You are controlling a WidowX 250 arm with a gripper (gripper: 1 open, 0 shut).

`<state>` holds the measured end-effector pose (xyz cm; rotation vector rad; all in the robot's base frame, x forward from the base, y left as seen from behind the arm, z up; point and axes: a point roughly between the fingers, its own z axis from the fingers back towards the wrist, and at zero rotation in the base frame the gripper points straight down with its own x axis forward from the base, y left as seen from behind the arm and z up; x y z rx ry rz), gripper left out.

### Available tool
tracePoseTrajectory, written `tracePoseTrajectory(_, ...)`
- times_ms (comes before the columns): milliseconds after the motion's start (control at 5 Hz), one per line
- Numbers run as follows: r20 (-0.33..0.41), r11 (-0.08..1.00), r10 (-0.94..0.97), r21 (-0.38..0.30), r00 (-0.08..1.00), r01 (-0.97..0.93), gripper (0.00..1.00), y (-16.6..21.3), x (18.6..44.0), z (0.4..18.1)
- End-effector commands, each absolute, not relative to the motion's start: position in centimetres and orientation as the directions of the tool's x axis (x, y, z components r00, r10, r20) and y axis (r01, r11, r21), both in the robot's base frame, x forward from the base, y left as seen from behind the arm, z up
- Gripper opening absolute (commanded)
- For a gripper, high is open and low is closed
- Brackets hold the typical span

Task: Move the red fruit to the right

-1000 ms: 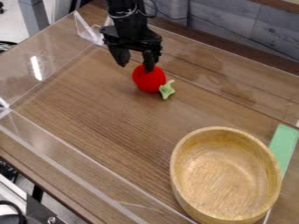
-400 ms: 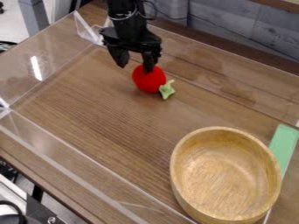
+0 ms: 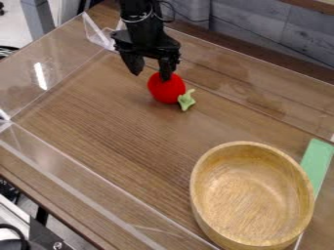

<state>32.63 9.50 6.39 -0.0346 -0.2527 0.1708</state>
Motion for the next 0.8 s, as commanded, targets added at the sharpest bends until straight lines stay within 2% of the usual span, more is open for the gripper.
tracePoseTrajectory(0, 0.281, 0.985, 0.173, -0.048, 0.944, -0.166, 1.00, 9.5, 33.2, 7.4)
tracePoseTrajectory(200, 0.264, 0.985, 0.173, -0.040, 0.949, -0.168, 0.00, 9.3, 33.3, 6.3)
tracePoseTrajectory(400, 0.268, 0.985, 0.171, -0.036, 0.948, -0.168, 0.00, 9.2, 33.4, 6.4)
tracePoseTrajectory(600, 0.312, 0.984, 0.176, -0.035, 0.934, -0.173, 0.00, 8.4, 33.9, 8.8)
